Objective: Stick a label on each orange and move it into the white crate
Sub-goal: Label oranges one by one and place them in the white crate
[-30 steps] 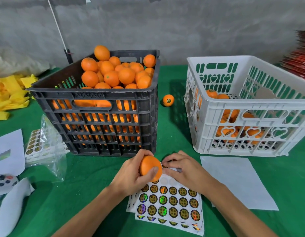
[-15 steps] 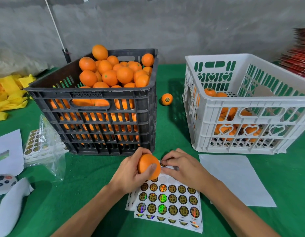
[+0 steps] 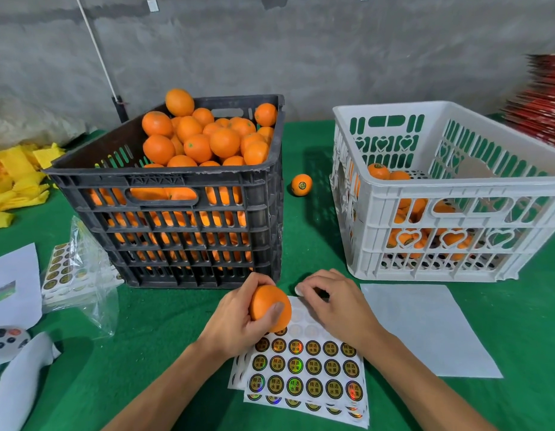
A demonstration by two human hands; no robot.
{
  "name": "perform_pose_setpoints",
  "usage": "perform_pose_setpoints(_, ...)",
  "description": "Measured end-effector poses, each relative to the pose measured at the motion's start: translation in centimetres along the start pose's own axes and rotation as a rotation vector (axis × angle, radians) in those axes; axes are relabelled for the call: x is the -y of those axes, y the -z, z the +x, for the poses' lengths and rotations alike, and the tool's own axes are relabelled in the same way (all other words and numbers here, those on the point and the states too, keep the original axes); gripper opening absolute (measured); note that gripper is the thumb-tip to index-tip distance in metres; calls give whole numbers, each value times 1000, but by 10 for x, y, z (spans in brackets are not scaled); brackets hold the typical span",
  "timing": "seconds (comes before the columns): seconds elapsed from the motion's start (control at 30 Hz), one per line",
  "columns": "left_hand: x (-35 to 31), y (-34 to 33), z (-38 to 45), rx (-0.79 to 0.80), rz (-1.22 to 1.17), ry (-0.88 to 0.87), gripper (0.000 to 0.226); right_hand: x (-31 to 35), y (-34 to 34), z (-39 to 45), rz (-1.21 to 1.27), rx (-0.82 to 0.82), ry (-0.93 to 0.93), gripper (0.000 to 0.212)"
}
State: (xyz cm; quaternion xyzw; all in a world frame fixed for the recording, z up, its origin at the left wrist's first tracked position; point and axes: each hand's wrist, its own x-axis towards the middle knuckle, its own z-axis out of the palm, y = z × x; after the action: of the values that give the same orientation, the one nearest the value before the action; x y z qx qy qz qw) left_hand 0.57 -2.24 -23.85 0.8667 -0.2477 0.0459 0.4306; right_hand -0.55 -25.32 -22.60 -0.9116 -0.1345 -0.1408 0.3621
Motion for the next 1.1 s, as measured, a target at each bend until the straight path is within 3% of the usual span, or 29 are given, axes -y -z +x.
perform_pose_setpoints(0.1,0,0,-1,-14,-10,-8,47,15,2,-4,38,-188,97,14)
perform_pose_setpoints(0.23,-5,-1,-1,-98,-107,-4,45,38,-8,-14,123,-188,217,16)
perform_pose_setpoints(0.4,-22,0,6,-240,-288,22,46,47,-6,-21,58,-79,321,56)
perform_pose_setpoints(0.5,-44,-3,13,-282,-416,39,49,54,-10,-17,-119,-160,377,81)
perform_pose_setpoints(0.7,-104,5,45,-96,-549,-17,58,51,44,18,-440,-489,484,63)
perform_pose_setpoints(0.83,-149,19,70,-3,-479,-138,65,49,103,46,-512,-709,376,57)
perform_pose_setpoints(0.97,-171,44,85,-181,-287,-338,41,43,145,75,-623,-814,352,36)
perform_pose_setpoints(1.1,-164,96,109,-449,-170,-395,10,60,141,102,-626,-677,469,29)
